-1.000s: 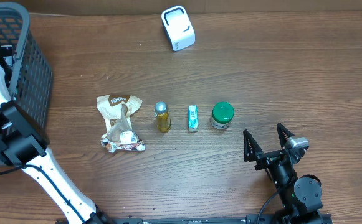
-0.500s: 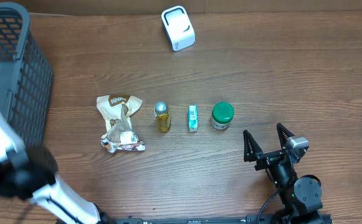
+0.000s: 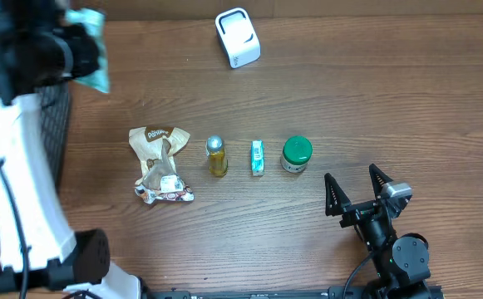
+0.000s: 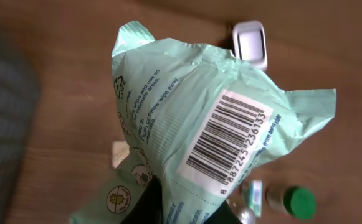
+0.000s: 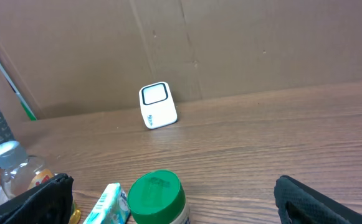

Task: Scan the item barcode
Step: 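Carry the mint-green pack with the left gripper over the table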

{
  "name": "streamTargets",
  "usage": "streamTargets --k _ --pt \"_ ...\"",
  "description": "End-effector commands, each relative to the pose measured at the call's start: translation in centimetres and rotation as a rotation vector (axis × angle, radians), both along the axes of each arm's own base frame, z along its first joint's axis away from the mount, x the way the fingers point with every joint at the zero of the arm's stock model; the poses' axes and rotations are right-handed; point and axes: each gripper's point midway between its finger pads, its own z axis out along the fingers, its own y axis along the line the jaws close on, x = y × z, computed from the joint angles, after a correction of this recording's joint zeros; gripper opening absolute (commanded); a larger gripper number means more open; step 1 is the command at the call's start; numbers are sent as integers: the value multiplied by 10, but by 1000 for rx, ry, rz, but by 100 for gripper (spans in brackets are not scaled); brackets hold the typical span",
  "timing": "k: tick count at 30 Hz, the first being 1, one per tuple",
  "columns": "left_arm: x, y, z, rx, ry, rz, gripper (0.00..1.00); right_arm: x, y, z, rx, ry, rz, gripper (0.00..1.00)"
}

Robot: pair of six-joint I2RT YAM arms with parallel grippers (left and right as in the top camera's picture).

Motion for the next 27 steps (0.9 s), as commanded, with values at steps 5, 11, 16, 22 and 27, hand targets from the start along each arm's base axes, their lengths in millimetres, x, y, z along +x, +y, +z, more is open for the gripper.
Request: streamTargets --k 5,11,16,22,27 --pt "-10 -66 -51 -30 161 -132 4 0 -1 -2 0 -1 -3 100" --pt "-12 -95 -113 25 287 -115 4 0 -1 -2 0 -1 -3 100" --pt "-17 -120 -160 39 346 -85 4 0 -1 -2 0 -1 -3 100" --pt "-26 -123 -200 93 397 18 4 0 -1 -2 0 -1 -3 100" --pt "-28 -123 -231 85 411 75 4 0 -1 -2 0 -1 -3 100"
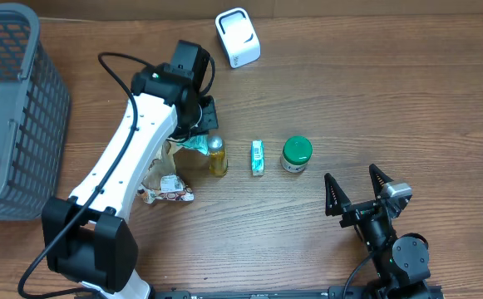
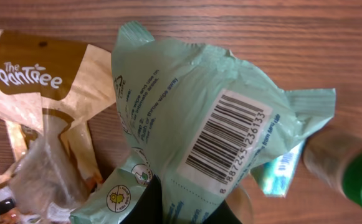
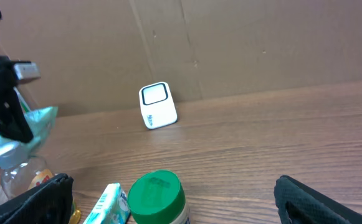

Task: Scan the item barcode
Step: 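Carry the mint-green pack with the left gripper over the table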

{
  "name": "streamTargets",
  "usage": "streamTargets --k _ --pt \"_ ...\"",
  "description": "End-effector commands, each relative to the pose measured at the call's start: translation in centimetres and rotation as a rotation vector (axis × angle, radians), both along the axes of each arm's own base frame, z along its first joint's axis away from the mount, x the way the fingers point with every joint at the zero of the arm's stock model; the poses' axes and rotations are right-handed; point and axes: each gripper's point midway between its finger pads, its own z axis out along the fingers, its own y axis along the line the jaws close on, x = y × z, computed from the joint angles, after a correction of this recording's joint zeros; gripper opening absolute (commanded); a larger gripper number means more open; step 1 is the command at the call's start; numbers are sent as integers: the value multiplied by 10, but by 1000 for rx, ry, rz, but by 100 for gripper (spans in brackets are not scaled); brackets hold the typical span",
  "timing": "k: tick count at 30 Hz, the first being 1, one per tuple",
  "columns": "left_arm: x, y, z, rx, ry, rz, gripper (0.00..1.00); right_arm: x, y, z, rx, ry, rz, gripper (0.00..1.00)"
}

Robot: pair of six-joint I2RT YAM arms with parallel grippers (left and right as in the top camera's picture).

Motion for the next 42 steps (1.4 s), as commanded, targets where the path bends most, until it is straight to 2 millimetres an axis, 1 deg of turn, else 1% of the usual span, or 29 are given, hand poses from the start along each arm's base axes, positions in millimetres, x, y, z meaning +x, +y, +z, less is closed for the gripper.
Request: streamTargets --k 1,6,10,14,19,24,29,32,39,42 --pt "-2 8 -14 14 3 119 4 0 -1 -2 0 -1 -3 100" --pt "-7 2 -34 -24 26 131 4 0 -1 -2 0 -1 -3 100" --pt "-11 3 -47 -26 34 143 4 0 -1 -2 0 -1 -3 100" --pt "-14 5 -57 -20 42 156 5 0 -1 -2 0 -1 -3 100" --pt "-15 6 -61 -9 37 147 4 0 -1 -2 0 -1 -3 100" --pt "-17 0 -66 5 25 59 4 0 -1 -2 0 -1 -3 100" --pt "-21 -3 -69 15 29 17 4 0 -1 -2 0 -1 -3 100" --pt "-22 -3 -69 17 32 16 6 0 -1 -2 0 -1 -3 100" --pt "-23 -6 -70 17 34 8 5 0 -1 -2 0 -1 -3 100" --pt "-24 -6 -72 22 43 6 7 0 -1 -2 0 -1 -3 100"
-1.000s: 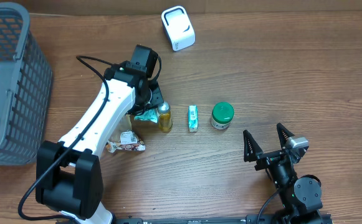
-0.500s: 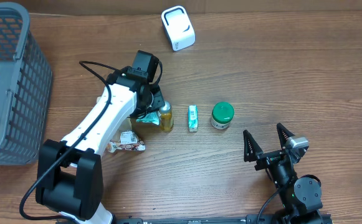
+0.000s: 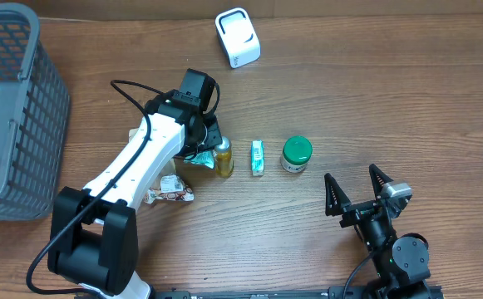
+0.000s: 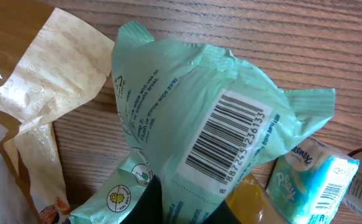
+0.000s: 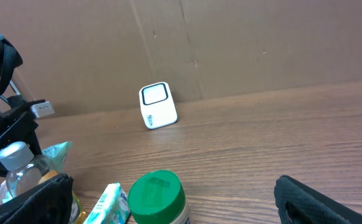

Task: Scan the item barcode
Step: 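Carry the mint-green pack with the left gripper over the table, then lower the mint-green pack onto the table beside the PanTree bag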

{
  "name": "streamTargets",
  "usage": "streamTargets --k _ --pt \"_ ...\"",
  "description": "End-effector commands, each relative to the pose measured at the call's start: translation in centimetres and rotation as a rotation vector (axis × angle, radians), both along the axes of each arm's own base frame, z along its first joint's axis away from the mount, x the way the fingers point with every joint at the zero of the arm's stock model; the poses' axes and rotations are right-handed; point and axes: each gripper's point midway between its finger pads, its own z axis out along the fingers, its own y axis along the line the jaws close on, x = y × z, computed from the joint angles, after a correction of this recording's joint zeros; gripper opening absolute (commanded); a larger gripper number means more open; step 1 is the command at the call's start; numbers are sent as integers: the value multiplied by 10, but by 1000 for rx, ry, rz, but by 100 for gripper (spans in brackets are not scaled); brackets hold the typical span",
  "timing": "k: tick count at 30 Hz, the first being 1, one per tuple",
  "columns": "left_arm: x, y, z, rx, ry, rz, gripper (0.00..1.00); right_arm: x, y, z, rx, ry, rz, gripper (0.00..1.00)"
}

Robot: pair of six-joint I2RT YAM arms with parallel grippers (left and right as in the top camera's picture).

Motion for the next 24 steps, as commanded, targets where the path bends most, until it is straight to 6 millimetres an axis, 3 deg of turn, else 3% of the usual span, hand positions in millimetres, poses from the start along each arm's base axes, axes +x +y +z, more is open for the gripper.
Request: streamTargets --k 1,13,24 --pt "-13 1 -12 43 36 -44 8 0 -1 -3 1 -1 -3 100" --pt "-20 15 -46 109 136 -41 13 0 -1 -3 1 -1 -3 100" --pt "-19 43 -46 158 155 -36 16 0 -1 -3 1 -1 -3 100"
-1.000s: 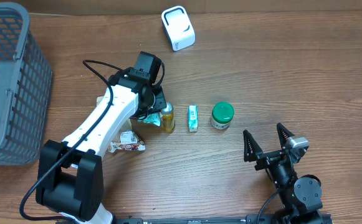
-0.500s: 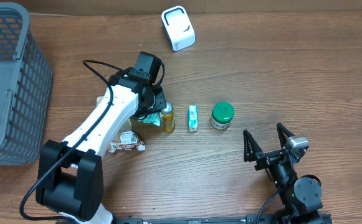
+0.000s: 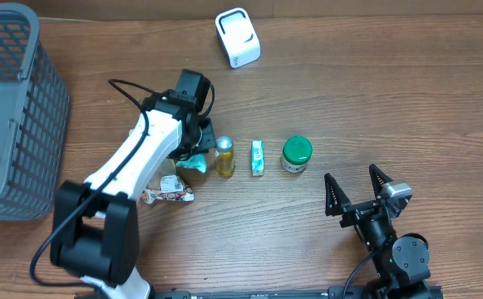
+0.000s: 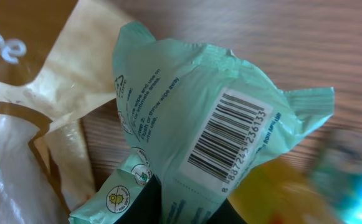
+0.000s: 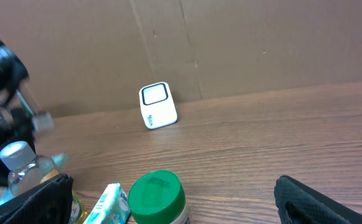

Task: Scan the item barcode
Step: 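Lower the mint-green pack onto the table beside the PanTree bag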

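Observation:
A mint-green packet [image 4: 187, 106] with a printed barcode [image 4: 229, 140] fills the left wrist view, and my left gripper [image 4: 187, 208] is shut on its lower end. From overhead, the left gripper [image 3: 193, 154] holds the packet [image 3: 195, 165] low between a brown snack bag [image 3: 160, 178] and a yellow bottle [image 3: 224, 156]. I cannot tell whether the packet touches the table. The white scanner [image 3: 238, 37] stands at the far edge, also seen as the scanner [image 5: 157, 106]. My right gripper [image 3: 350, 176] rests open near the front right, holding nothing.
A small teal box [image 3: 258, 157] and a green-lidded jar [image 3: 296, 154] stand in a row right of the bottle. A grey mesh basket [image 3: 8, 108] takes up the far left. The brown bag [image 4: 37, 124] lies directly under and left of the packet.
My left gripper, still shut on the packet, has shifted slightly left and toward the front. The packet now shows beside the bottle, at the brown bag's edge. The right arm has not moved.
My left gripper first held the mint packet high at the far left, by the basket. It then held the packet over the brown bag, left of the bottle. Later it was closer against the bottle, and now it sits low between bag and bottle.

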{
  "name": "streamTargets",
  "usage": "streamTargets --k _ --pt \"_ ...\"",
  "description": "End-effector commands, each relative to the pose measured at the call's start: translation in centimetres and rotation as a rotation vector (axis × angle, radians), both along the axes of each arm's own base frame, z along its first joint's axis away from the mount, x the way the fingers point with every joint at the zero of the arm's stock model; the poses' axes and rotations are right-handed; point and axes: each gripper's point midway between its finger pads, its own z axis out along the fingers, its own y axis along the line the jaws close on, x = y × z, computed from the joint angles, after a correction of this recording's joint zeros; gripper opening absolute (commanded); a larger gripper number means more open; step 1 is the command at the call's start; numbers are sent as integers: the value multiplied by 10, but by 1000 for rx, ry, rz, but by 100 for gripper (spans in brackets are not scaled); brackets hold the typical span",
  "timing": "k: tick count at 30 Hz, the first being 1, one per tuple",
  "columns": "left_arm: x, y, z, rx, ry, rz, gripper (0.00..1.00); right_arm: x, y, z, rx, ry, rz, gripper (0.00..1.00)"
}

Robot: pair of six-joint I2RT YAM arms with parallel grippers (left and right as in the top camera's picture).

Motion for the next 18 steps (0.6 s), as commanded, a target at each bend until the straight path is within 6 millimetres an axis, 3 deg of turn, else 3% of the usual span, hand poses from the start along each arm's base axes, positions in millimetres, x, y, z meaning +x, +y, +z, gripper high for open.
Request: streamTargets --k 1,3,9,12,15,18 --pt "-10 19 -26 83 67 -20 17 0 -1 -2 0 -1 -3 100" --pt "-10 19 -26 84 68 -21 18 0 -1 -2 0 -1 -3 100" --pt "-8 21 -25 82 64 -13 33 0 -1 -2 0 -1 -3 100" --pt "-6 23 -23 76 61 -3 34 0 -1 -2 0 -1 -3 100" --pt "4 26 -11 62 36 13 36 0 -1 -2 0 -1 -3 100" --pt "22 21 20 -3 -14 -11 43 0 -1 -2 0 -1 -3 100"
